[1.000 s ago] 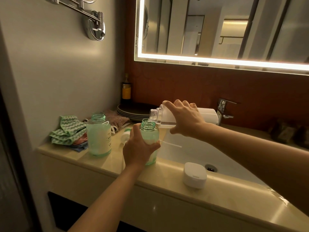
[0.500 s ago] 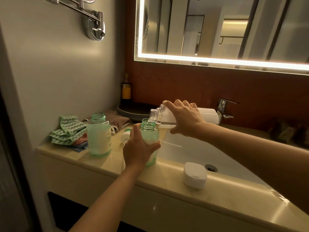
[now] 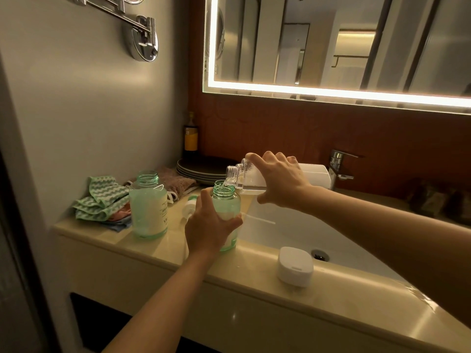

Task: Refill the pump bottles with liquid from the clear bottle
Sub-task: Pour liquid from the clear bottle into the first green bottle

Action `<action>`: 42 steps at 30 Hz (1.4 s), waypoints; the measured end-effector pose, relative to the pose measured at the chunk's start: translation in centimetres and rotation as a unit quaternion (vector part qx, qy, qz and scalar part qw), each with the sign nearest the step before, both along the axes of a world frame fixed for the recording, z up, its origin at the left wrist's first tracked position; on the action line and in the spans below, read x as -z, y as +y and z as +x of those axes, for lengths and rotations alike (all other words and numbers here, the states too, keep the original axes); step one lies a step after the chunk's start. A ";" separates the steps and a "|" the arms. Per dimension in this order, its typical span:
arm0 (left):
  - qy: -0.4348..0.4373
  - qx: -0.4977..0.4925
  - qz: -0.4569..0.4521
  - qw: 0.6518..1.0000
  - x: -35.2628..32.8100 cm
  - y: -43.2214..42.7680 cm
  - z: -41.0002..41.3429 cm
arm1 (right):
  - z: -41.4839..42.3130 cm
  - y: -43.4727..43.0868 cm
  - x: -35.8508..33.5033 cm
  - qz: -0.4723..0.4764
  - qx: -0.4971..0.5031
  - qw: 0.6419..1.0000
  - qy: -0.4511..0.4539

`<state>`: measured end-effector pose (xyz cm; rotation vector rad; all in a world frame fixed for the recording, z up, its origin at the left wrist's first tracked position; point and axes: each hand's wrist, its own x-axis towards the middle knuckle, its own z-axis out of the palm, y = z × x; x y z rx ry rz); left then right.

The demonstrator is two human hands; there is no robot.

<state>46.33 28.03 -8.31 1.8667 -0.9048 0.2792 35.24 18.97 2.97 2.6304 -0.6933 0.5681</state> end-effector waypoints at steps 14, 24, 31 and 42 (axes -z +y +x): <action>-0.005 0.000 -0.010 1.000 0.1 0.1 -0.1 | 0.0 -0.1 0.0 0.006 0.003 1.000 0.001; 0.002 -0.002 -0.008 1.000 0.1 0.0 0.0 | 0.1 -0.1 -0.3 0.021 0.004 1.000 0.011; 0.003 0.000 -0.008 1.000 0.1 0.1 -0.1 | 0.1 -0.1 -0.4 0.025 0.004 1.000 0.015; 0.004 -0.001 -0.007 1.000 0.1 0.0 -0.1 | 0.2 -0.1 -0.5 0.019 0.008 1.000 0.019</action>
